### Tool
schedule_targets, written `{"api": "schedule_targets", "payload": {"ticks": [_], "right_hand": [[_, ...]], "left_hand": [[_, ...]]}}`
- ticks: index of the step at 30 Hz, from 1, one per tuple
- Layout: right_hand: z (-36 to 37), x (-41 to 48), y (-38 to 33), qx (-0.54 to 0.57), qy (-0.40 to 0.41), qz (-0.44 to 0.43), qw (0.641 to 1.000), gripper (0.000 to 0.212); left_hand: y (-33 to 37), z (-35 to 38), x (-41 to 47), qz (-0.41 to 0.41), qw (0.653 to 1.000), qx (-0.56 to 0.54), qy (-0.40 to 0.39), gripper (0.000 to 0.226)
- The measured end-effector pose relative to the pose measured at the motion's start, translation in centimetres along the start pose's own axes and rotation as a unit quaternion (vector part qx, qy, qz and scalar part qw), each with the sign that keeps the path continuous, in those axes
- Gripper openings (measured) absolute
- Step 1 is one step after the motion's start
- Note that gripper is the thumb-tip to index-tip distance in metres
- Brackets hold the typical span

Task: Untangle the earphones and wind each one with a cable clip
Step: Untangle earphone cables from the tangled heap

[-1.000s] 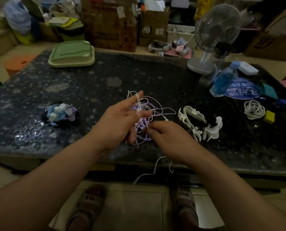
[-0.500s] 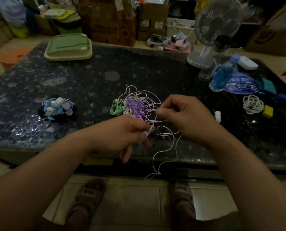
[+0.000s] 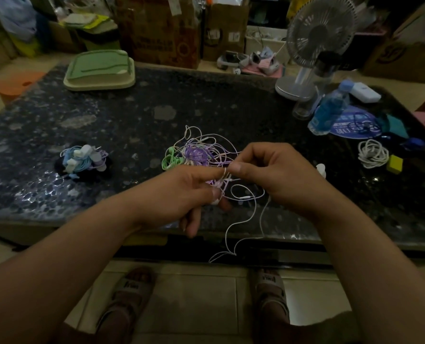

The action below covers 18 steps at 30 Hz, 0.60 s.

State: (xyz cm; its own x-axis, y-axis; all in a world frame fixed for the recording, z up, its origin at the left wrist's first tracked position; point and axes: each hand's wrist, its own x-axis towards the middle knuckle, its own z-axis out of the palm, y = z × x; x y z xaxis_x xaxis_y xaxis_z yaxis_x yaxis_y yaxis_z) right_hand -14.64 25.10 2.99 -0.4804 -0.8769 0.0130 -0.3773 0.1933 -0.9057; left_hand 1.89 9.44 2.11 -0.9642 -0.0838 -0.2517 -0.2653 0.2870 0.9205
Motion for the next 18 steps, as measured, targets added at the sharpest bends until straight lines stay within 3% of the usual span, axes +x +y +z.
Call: {"api": "schedule_targets", "payload": {"ticks": [2, 5, 8, 11, 14, 16, 18], "right_hand": [[0.0, 0.1, 0.1, -0.015, -0.002, 0.003, 1.000, 0.013], [-0.2, 0.3, 0.3, 0.011, -0.011, 0.012, 1.000, 0.012], [0.2, 0.5, 0.3, 0.166, -0.030, 0.072, 0.983, 0.016], [1.8, 1.0, 1.0, 0.238, -0.062, 0.111, 0.963, 0.024], [3.9, 0.8, 1.3, 0.140, -0.057, 0.126, 0.980, 0.030], [4.2, 0.2, 0.8, -0.026, -0.062, 0.093, 0.993, 0.028], [4.2, -0.1, 0.7, -0.141, -0.083, 0.060, 0.985, 0.028]], "left_hand": [[-0.1, 0.3, 0.0, 0.001, 0.999, 0.026, -0.024, 0.036], [0.1, 0.3, -0.1, 0.004, 0.999, -0.009, -0.049, 0.042], [0.6, 0.2, -0.3, 0.022, 0.992, -0.111, -0.059, 0.048], [0.8, -0.1, 0.1, 0.041, 0.969, -0.245, 0.009, 0.048], [0.1, -1.1, 0.8, 0.045, 0.966, -0.226, 0.114, 0.048], [-0.6, -1.7, 0.9, 0.040, 0.978, -0.122, 0.166, 0.048], [-1.2, -1.7, 0.9, 0.027, 0.982, -0.007, 0.186, 0.049]]}}
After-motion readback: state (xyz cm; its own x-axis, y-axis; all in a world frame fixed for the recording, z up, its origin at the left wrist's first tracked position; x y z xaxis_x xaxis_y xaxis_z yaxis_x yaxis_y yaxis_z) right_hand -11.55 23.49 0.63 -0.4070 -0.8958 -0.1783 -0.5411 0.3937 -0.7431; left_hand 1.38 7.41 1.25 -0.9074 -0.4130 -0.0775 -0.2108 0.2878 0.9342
